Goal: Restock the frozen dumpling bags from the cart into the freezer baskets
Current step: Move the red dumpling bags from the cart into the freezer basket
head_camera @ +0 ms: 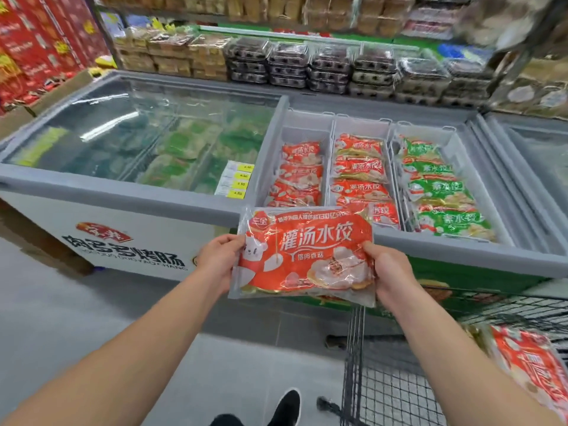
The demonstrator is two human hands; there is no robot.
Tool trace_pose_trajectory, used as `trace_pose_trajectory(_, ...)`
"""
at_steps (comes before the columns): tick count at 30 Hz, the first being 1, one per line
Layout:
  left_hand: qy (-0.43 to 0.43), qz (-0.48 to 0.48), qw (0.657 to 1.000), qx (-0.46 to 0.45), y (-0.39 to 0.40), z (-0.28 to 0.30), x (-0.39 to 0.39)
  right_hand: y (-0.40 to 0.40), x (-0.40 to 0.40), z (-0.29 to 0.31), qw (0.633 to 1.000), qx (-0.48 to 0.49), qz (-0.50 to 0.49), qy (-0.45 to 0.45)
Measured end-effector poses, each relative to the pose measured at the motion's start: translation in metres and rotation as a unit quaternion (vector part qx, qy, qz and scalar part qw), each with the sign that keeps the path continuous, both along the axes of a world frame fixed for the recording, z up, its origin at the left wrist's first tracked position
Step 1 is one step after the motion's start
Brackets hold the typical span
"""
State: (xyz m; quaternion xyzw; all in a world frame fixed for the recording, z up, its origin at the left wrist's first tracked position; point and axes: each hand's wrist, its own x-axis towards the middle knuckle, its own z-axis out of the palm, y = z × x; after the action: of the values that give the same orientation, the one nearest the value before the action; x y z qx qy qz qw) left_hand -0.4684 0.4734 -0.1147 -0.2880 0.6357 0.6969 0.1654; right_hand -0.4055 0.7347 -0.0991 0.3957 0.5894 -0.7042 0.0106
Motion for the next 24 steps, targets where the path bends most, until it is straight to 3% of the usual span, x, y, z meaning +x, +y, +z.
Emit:
trace_pose_trajectory(11,-0.027,-0.058,0.998,-0.021,0.034,-0.027,-0.130,0.022,-0.108,-0.032,0.997,0.022,-0.015,-0.070)
trace_pose_trajectory(19,-0.051,-0.133,0.990,0.014,0.056,-0.045,-0.235,0.032,-0.191,-0.039,0.993,0.081,-0.041,-0.074)
trace_pose_trajectory(24,-0.034,-0.198,0.978,-0.056,0.080,-0.074,-0.268,0.052,-0.225,-0.052,0.987,0.103,-0.014,-0.123)
